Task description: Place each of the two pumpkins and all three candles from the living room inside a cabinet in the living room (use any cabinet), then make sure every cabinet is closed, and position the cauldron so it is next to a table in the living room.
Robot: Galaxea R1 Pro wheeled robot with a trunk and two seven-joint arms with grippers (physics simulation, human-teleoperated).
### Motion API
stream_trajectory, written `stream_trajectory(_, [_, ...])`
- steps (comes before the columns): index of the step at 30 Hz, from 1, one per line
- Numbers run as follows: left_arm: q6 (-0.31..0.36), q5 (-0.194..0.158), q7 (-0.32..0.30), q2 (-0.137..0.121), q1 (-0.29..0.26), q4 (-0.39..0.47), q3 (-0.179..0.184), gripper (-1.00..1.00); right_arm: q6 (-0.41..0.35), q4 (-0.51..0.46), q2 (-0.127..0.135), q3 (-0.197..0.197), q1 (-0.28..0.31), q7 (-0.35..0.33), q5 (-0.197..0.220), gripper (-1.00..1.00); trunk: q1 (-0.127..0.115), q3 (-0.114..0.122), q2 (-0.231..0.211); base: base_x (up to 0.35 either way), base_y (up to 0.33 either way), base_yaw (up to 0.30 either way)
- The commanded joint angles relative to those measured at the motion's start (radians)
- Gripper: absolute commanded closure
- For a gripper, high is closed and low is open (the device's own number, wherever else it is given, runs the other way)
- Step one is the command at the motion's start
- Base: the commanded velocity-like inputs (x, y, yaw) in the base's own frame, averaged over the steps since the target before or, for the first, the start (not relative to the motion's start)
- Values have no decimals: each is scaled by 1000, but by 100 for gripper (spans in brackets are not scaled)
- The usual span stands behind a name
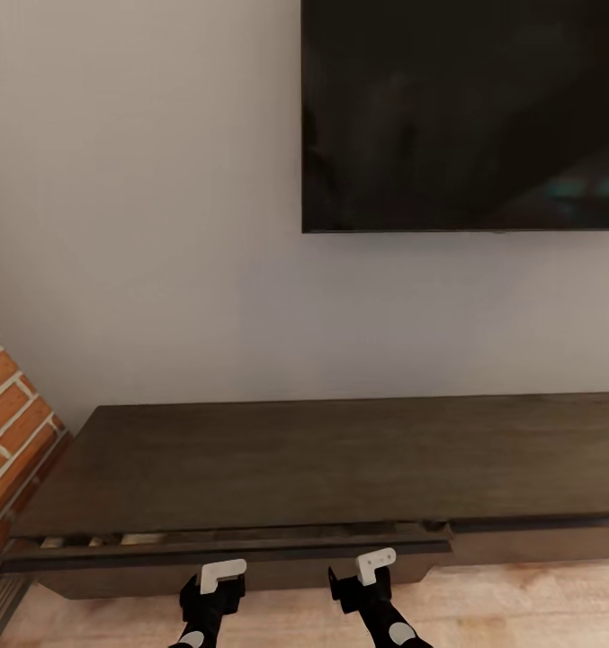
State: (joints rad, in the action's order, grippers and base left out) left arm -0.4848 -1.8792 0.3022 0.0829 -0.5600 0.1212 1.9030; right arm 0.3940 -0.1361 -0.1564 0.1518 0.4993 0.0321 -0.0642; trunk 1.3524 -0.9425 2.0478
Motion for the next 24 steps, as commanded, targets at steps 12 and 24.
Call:
stream_trajectory(12, [0,0,0,0,0,0,1,-100,-1,-3,-4,3,1,1,0,-100,0,0,0,212,0,0])
stream_trajectory(24, [0,0,0,0,0,0,1,-100,-1,-3,-6,2,1,0,0,-100,0,0,0,-218,0,0])
